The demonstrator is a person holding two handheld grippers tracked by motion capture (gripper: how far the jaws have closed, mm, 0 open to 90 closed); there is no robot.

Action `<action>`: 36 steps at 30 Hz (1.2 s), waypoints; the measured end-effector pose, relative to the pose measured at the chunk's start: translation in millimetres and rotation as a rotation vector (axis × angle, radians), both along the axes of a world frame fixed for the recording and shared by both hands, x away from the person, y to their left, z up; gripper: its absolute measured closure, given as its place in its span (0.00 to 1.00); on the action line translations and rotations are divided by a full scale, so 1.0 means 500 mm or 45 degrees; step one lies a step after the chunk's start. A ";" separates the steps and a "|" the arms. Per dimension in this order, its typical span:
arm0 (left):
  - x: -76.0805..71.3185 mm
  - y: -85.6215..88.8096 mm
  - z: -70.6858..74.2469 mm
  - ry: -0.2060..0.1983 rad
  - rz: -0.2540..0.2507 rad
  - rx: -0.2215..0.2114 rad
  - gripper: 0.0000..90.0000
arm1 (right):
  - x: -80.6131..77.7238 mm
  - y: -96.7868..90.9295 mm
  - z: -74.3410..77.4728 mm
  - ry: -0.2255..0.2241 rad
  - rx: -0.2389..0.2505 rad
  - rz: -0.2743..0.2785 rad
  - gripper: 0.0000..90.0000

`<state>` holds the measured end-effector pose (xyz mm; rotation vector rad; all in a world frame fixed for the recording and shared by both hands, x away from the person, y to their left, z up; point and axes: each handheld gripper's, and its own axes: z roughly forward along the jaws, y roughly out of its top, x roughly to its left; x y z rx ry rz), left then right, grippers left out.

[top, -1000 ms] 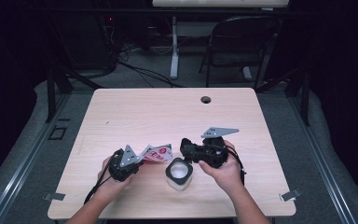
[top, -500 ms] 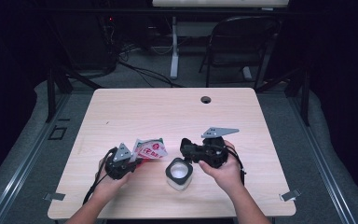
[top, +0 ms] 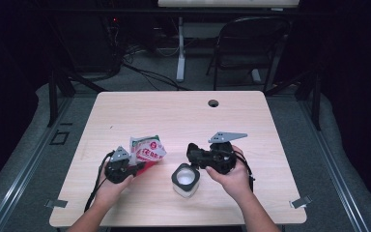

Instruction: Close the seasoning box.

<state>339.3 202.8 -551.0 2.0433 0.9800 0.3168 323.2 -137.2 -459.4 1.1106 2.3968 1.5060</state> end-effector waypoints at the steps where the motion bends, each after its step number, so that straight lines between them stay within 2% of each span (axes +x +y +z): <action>1: 0.001 0.002 -0.001 0.009 0.007 -0.016 0.90 | 0.000 0.000 0.000 0.001 0.000 0.000 0.83; 5: 0.003 0.012 -0.006 0.046 0.041 -0.069 0.90 | 0.000 0.000 0.000 0.003 -0.004 0.004 0.83; 14: 0.006 0.034 -0.015 0.086 0.098 -0.124 0.84 | 0.000 0.001 0.000 0.001 -0.005 0.004 0.83; 20: 0.002 0.040 -0.013 0.063 0.107 -0.123 0.79 | 0.000 0.001 -0.001 0.001 -0.002 0.000 0.83; 29: -0.009 0.054 -0.022 0.044 0.131 -0.167 0.75 | 0.000 0.003 -0.003 0.006 -0.002 0.005 0.83; 36: -0.019 0.056 -0.019 0.022 0.110 -0.168 0.74 | 0.000 0.004 -0.004 0.005 -0.006 0.004 0.82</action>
